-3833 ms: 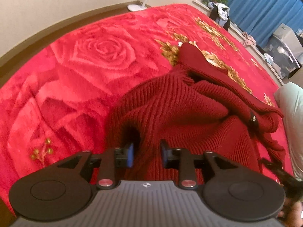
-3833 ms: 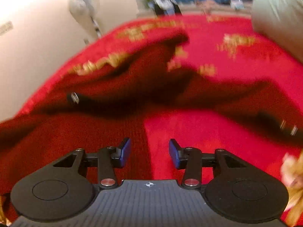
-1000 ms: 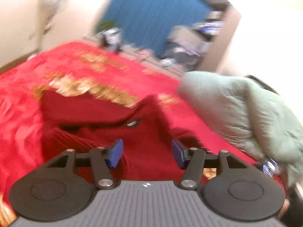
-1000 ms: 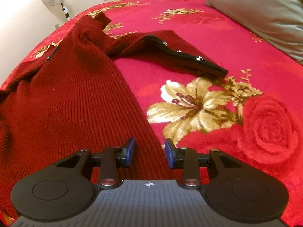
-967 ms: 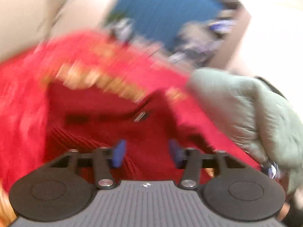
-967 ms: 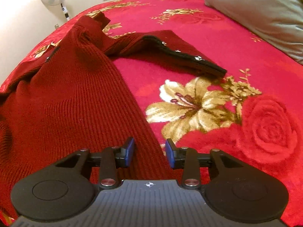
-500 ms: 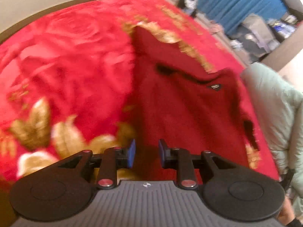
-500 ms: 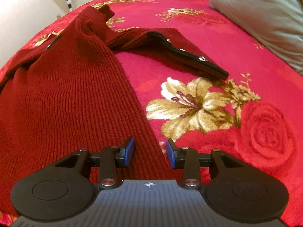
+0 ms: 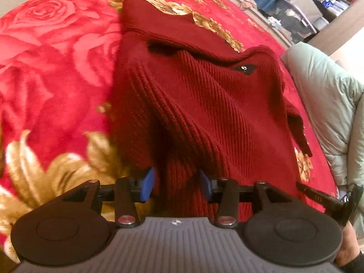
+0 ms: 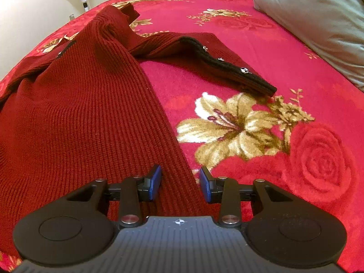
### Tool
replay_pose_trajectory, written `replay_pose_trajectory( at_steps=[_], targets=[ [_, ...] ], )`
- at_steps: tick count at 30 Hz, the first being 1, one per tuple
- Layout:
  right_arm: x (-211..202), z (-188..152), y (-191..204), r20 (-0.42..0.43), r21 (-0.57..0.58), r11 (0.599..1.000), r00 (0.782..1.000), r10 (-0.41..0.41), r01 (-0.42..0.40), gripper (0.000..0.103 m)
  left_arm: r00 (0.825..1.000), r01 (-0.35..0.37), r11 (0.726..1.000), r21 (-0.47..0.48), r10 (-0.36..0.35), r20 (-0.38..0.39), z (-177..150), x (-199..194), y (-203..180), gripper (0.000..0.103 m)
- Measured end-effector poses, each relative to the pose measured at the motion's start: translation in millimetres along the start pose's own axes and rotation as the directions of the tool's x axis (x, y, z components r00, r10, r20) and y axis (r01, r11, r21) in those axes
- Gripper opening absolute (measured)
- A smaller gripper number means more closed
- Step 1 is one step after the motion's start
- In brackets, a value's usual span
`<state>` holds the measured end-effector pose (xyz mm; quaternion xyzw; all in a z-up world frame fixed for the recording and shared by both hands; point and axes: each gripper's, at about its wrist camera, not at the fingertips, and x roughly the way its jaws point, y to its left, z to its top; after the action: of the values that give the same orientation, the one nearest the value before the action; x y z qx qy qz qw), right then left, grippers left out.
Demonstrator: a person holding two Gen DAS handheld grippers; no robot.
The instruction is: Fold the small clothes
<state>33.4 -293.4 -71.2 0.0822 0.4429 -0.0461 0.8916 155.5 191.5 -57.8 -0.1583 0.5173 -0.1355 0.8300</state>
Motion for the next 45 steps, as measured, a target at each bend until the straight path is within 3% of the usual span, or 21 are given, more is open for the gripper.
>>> replay_pose_trajectory(
  at_steps=[5, 10, 14, 15, 18, 21, 24, 27, 29, 30, 32, 34, 36, 38, 43, 45],
  targets=[
    [-1.7, -2.2, -0.7, -0.001, 0.006, 1.000, 1.000, 0.012, -0.012, 0.039, 0.998, -0.060, 0.998, 0.005, 0.060, -0.016, 2.9, 20.1, -15.8, 0.047],
    [-0.5, -4.5, 1.8, 0.002, -0.004, 1.000, 1.000, 0.012, -0.012, 0.038, 0.996, -0.085, 0.995, 0.051, 0.086, -0.010, 0.0, 23.7, -23.1, 0.026],
    [-2.5, -5.5, 4.6, 0.018, -0.021, 0.999, 0.999, 0.032, -0.031, 0.017, 0.997, -0.074, 0.995, 0.064, 0.073, 0.027, -4.8, 10.6, -18.1, 0.012],
    [-4.1, -5.5, 3.7, 0.027, -0.019, 0.999, 0.999, 0.034, -0.033, 0.009, 0.997, -0.068, 0.995, 0.068, 0.065, 0.042, -6.9, 1.6, -16.3, 0.012],
    [-19.3, 0.1, -15.7, 0.077, 0.093, 0.990, 0.992, 0.097, -0.104, 0.006, 0.994, -0.034, 0.997, 0.068, 0.027, 0.103, -14.3, -43.2, -9.9, 0.010],
    [-55.0, 10.9, -43.3, 0.172, 0.218, 0.949, 0.966, 0.192, -0.228, 0.005, 0.985, -0.044, 0.995, 0.093, 0.027, 0.171, -26.5, -104.2, -7.4, 0.009],
    [-98.5, 18.2, -59.1, 0.251, 0.267, 0.905, 0.930, 0.267, -0.332, 0.004, 0.974, -0.060, 0.991, 0.121, 0.031, 0.225, -36.2, -164.9, -5.4, 0.008],
    [-141.1, 17.1, -69.2, 0.321, 0.287, 0.891, 0.911, 0.257, -0.352, 0.004, 0.968, -0.065, 0.992, 0.105, 0.037, 0.248, -43.7, -204.7, 0.9, 0.009],
    [-149.5, 13.3, -75.3, 0.343, 0.331, 0.877, 0.910, 0.233, -0.349, 0.005, 0.972, -0.076, 0.993, 0.095, 0.053, 0.229, -48.2, -205.6, 8.0, 0.014],
    [-143.3, 11.8, -75.9, 0.325, 0.348, 0.880, 0.922, 0.210, -0.323, 0.006, 0.976, -0.107, 0.990, 0.089, 0.088, 0.198, -50.0, -195.4, 12.8, 0.017],
    [-114.6, 9.9, -69.4, 0.209, 0.327, 0.920, 0.966, 0.152, -0.216, 0.009, 0.975, -0.184, 0.981, 0.067, 0.173, 0.139, -53.3, -173.7, 23.6, 0.016],
    [-89.2, 4.9, -67.4, 0.105, 0.336, 0.937, 0.992, 0.068, -0.100, 0.018, 0.973, -0.210, 0.976, 0.052, 0.203, 0.106, -57.6, -157.1, 30.3, 0.021],
    [-72.4, -0.5, -68.6, 0.074, 0.338, 0.936, 0.995, 0.072, -0.093, 0.037, 0.982, -0.174, 0.984, 0.020, 0.172, 0.081, -60.5, -145.9, 34.4, 0.036],
    [-56.0, -3.2, -65.3, 0.034, 0.312, 0.946, 0.996, 0.082, -0.089, 0.048, 0.990, -0.135, 0.991, 0.010, 0.134, 0.052, -64.0, -129.6, 34.6, 0.050],
    [-17.8, -11.7, -44.2, -0.075, 0.192, 0.980, 0.996, 0.057, -0.042, 0.049, 0.992, -0.127, 0.992, -0.013, 0.127, -0.029, -73.7, -75.0, 39.8, 0.055],
    [-8.1, -14.2, -33.5, -0.093, 0.122, 0.992, 0.995, 0.027, -0.015, 0.043, 0.989, -0.135, 0.991, -0.005, 0.135, -0.061, -76.9, -55.0, 42.0, 0.048]
  ],
)
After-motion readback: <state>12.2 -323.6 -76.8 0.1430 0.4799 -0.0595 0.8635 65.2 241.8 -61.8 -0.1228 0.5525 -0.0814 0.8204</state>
